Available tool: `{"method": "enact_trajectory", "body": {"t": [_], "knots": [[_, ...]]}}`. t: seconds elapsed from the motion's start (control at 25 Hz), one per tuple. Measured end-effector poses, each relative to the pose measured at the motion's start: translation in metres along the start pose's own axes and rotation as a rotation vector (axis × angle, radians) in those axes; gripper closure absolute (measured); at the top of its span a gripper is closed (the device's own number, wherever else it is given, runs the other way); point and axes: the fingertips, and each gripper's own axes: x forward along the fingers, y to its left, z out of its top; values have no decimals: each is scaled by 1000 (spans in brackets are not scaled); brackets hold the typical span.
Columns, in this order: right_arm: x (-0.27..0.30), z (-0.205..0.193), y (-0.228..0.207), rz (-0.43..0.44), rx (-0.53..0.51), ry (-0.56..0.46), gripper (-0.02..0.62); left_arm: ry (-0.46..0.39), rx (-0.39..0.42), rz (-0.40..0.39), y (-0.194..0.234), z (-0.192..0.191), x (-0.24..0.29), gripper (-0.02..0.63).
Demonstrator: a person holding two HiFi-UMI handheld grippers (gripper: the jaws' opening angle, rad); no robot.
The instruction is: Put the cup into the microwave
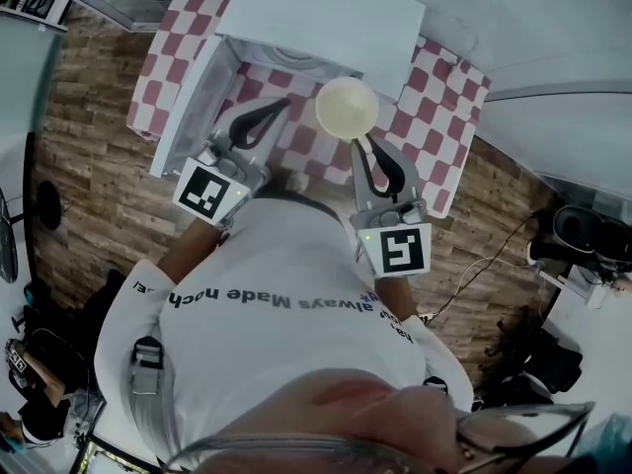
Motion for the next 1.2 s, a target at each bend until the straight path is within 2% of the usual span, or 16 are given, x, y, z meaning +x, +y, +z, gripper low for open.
{"method": "enact_trajectory", "body": {"t": [0.36,0.92,1.2], "knots": [[12,4,-9,-7,0,-6,551,-24,2,-20,8,7,17,603],[78,25,6,-55,12,-5,551,-30,-1,-61,81,16,9,603],[93,13,18,-70,17,10,551,-41,-22,-97,90,6,4,603]]}}
